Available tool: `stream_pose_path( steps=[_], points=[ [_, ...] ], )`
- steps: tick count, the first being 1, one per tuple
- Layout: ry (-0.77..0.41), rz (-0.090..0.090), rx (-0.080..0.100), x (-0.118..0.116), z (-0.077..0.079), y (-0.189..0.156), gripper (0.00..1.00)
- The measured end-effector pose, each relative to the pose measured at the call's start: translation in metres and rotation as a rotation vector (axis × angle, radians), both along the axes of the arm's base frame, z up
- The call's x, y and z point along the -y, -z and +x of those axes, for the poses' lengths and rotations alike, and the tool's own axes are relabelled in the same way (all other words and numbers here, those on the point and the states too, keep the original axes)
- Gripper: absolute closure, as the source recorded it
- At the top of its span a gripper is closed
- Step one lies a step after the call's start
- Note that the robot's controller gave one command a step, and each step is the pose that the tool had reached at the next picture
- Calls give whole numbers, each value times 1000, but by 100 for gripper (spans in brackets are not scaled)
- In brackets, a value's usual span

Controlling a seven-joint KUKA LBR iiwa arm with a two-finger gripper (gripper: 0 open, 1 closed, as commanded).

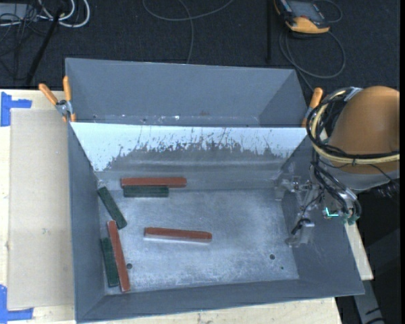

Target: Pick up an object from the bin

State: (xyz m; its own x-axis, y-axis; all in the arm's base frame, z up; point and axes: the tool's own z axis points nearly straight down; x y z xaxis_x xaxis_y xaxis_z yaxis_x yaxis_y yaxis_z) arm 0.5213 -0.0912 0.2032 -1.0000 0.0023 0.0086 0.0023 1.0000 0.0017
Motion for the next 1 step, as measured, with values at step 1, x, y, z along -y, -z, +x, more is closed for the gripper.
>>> stream_pose_path(
  steps=[1],
  points=[
    [3,2,1,-49,-14,47,0]
  ],
)
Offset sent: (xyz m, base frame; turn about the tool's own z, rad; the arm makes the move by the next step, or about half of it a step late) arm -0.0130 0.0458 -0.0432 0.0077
